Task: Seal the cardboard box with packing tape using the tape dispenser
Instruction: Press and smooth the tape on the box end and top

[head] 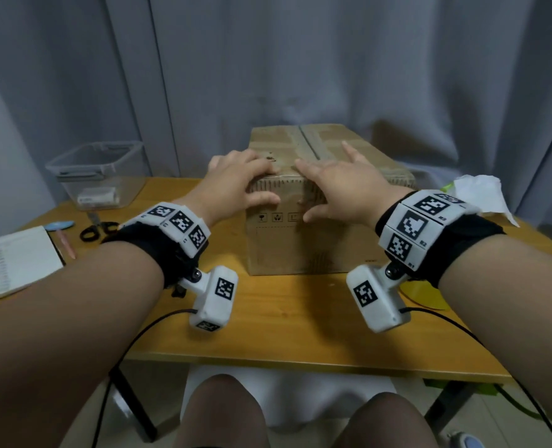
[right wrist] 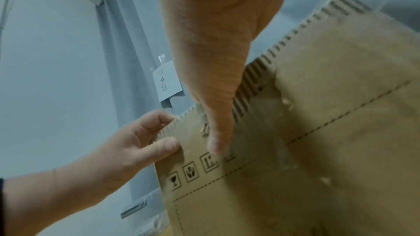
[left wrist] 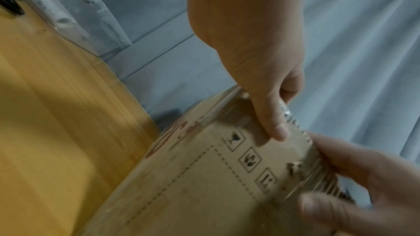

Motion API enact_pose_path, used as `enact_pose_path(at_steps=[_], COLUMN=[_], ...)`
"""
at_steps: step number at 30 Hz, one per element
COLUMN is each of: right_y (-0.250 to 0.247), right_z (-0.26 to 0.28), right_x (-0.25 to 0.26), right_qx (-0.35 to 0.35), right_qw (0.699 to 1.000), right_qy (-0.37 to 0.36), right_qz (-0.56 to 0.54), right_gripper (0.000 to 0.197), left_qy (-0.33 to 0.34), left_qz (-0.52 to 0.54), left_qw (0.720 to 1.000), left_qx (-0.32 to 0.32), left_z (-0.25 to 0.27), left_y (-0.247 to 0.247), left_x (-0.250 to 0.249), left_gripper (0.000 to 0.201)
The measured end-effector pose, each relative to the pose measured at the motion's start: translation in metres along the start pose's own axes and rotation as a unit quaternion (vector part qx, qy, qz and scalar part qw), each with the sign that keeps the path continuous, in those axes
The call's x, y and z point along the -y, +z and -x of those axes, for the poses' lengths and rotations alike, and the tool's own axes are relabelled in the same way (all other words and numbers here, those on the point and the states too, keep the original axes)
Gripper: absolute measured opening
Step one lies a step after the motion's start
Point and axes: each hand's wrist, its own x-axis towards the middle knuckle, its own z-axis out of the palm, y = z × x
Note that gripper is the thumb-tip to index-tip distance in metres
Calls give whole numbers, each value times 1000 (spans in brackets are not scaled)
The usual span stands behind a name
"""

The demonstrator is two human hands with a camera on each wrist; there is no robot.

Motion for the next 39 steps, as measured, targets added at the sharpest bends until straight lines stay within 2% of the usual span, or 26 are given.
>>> enact_pose_path(at_steps=[3,6,9,12,14,17,22,25,29,34,39], right_y=[-3,-3,-1,4,7,18,28,29,24,10,5], right_z=[7,15,20,23,26,25,29,28,33,44,49], right_x=[-14,-27,-31,-32,-32,-31,-25,-24,-36,-55,-66], right_qx=[-32,-72,-118,-175,-209,-253,-302,-290,-234,-274,-231], right_qw=[999,997,993,982,973,962,950,953,966,959,964], right_qy=[-5,-10,-23,-65,-80,-91,-81,-80,-113,20,97], right_qz=[17,11,20,41,54,39,21,25,9,-74,-86], right_gripper=[81,61,44,25,16,26,10,3,20,23,30], left_qy=[11,16,17,-11,-28,-40,-34,-13,17,19,-19], left_qz=[-36,-39,-23,-44,-49,-44,-71,-119,-171,-127,-137], left_qw=[999,999,1000,998,998,998,997,993,985,992,990], left_qx=[9,-3,11,34,28,15,3,-1,8,6,0], left_z=[-6,-17,-33,-42,-43,-43,-40,-37,-35,-49,-66], left_y=[-12,-15,-5,5,8,11,16,20,22,10,21], left_x=[2,-16,-42,-53,-53,-56,-60,-58,-57,-68,-85], left_gripper=[43,41,37,43,44,47,46,55,62,55,61])
